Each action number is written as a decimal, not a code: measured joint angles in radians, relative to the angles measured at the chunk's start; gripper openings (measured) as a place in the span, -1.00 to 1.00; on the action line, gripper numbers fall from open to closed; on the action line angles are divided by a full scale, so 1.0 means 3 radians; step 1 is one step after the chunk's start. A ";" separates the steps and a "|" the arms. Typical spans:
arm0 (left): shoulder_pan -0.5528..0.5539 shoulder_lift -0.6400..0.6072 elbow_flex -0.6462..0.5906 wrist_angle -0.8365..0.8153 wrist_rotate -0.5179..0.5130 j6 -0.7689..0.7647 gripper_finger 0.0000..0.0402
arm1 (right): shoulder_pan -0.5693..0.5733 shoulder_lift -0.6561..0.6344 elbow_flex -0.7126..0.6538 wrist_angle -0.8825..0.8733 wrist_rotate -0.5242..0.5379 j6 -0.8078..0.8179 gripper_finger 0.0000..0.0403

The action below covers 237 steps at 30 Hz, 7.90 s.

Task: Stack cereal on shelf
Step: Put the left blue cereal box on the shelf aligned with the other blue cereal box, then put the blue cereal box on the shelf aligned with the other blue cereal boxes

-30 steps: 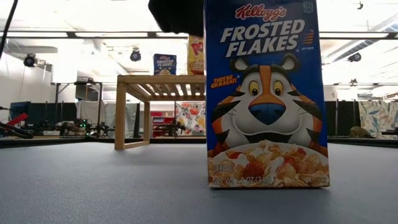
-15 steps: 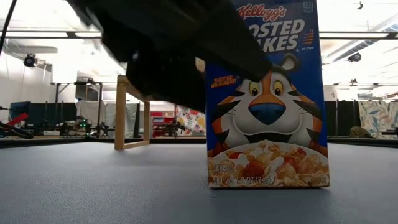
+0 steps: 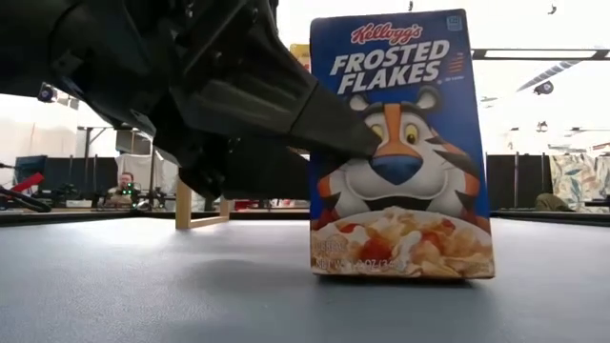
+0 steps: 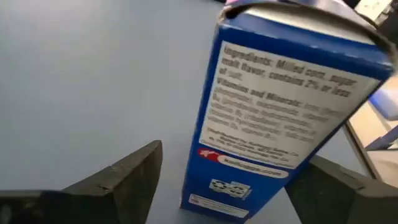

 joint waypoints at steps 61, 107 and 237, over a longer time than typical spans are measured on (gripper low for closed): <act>0.2153 -0.4524 -0.2043 -0.0532 0.0229 0.2056 -0.06 | 0.0058 -0.0037 -0.0028 0.0278 -0.0050 -0.0183 0.45; 0.4377 -0.3016 -0.1052 -0.1346 0.2921 0.2515 -0.06 | 0.0058 -0.0034 -0.0046 0.0224 -0.0049 -0.0132 0.45; 0.0346 -0.2757 -0.1353 -0.0227 -0.0354 0.1446 0.37 | 0.4035 -0.0390 -0.2293 -0.0212 0.2670 0.3650 0.45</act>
